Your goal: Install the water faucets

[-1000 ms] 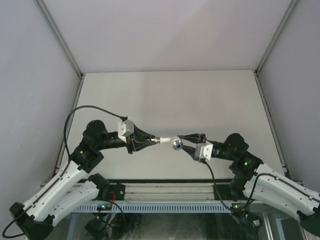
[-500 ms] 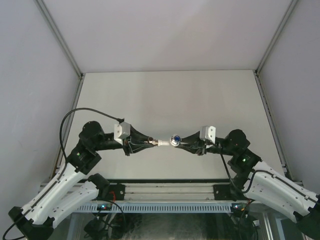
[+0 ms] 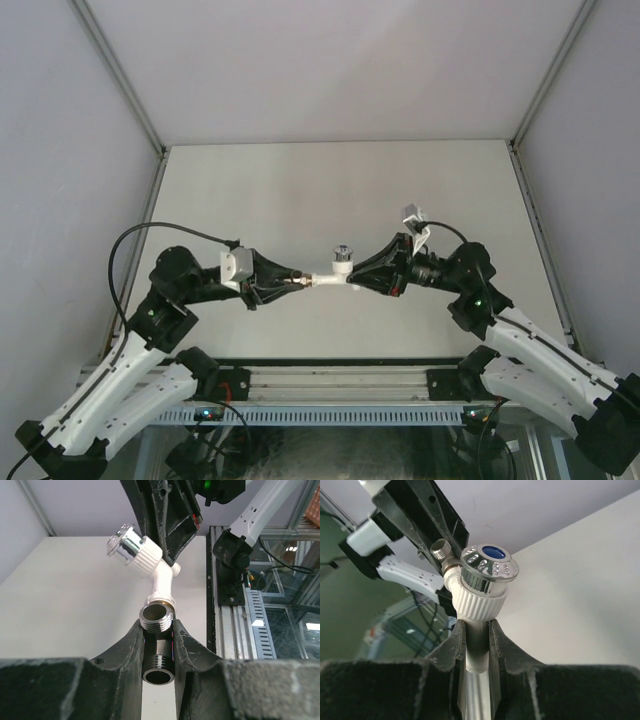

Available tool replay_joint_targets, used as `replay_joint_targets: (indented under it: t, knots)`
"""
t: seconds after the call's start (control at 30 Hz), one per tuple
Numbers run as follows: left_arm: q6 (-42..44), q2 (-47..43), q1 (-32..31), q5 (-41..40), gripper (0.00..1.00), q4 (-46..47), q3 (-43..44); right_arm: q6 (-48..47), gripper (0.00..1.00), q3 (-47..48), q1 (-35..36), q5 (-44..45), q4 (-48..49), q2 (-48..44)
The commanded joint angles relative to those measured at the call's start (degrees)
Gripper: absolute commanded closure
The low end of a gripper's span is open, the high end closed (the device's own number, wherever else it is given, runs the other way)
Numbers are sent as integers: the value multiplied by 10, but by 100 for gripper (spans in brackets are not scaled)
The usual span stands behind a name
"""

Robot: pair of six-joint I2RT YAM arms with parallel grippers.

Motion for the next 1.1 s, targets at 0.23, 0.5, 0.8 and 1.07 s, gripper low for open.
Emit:
replay_joint_targets:
  t: [0.23, 0.5, 0.8, 1.07]
  knots:
    - [1, -3, -7, -27, 100, 69, 9, 193, 79, 40, -8, -12, 66, 38]
    - [9, 0, -7, -30, 100, 58, 22, 79, 42, 40, -7, 19, 5, -17]
    - [5, 3, -7, -25, 100, 60, 25, -115, 26, 40, 7, 100, -95, -79]
    - [0, -1, -7, -25, 100, 60, 23, -440, 21, 40, 82, 92, -149, -122]
